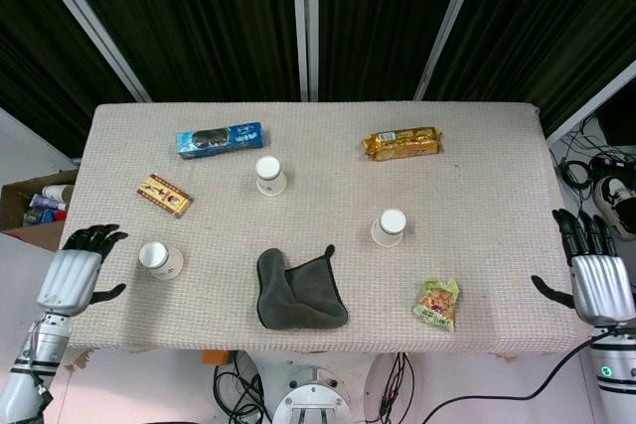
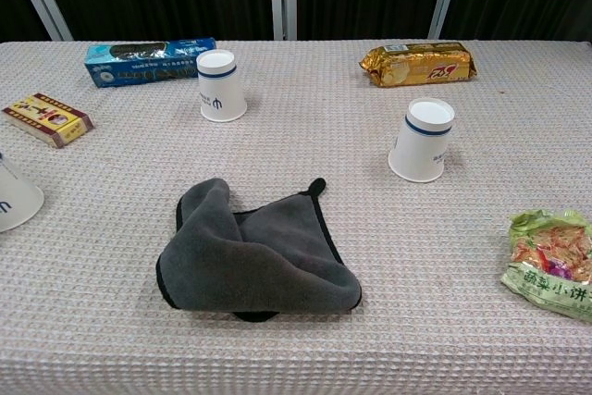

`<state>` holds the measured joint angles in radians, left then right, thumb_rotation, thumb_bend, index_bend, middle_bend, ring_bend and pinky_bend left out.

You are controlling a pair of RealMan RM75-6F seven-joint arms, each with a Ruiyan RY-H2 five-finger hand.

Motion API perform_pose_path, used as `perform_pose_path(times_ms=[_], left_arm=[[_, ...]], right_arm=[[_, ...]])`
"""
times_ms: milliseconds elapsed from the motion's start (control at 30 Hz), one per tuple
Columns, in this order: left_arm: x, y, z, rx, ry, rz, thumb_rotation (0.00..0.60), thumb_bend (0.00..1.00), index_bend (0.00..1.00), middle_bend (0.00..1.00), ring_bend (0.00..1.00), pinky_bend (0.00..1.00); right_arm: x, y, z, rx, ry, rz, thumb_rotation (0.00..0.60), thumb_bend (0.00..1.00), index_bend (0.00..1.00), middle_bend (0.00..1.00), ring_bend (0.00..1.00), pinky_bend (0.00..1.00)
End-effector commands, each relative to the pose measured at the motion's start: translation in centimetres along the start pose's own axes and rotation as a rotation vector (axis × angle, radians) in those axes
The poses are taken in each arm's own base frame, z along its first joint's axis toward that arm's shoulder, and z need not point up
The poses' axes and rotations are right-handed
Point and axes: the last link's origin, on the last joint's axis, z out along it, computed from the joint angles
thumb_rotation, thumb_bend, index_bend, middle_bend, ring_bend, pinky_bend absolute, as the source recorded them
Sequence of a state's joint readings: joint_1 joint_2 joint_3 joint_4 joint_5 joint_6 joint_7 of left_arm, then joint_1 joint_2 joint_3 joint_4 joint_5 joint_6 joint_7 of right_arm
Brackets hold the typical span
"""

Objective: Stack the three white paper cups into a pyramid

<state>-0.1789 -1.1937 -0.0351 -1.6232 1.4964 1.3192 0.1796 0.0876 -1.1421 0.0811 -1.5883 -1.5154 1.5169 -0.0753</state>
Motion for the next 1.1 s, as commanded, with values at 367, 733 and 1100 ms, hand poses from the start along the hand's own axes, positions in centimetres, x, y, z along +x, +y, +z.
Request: perform_pose_path(times_ms=[367,733,1100], left_arm=[[-1.4,2.4,4.7,-0.078,-0.17,0.008,0.6,0.0,0.26,0.17,0.17,0.29],[-1.7,2.3,6.5,-0.063,-0.183,0.015,0.6,0.24,0.49,0.47,0.52,0.76],[2.4,9.3,10.9,-0.273,-0.078,-0.02,0.6,0.25,0.52,0.52,0.54,0.79]], right_arm=[[-0.3,0.3,-0.1,-0.013,-0.009,0.005,0.6,0.08,0.0,0.11,0.0,0.06],[-0.8,0.3,0.0,-0.012,-0.018,0.01,0.6,0.08,0.0,0.12,0.0,0.07],[-0.3,0.3,0.1,-0.015,0.003,0.003,0.6,0.08,0.0,0.12,0.0,0.07]])
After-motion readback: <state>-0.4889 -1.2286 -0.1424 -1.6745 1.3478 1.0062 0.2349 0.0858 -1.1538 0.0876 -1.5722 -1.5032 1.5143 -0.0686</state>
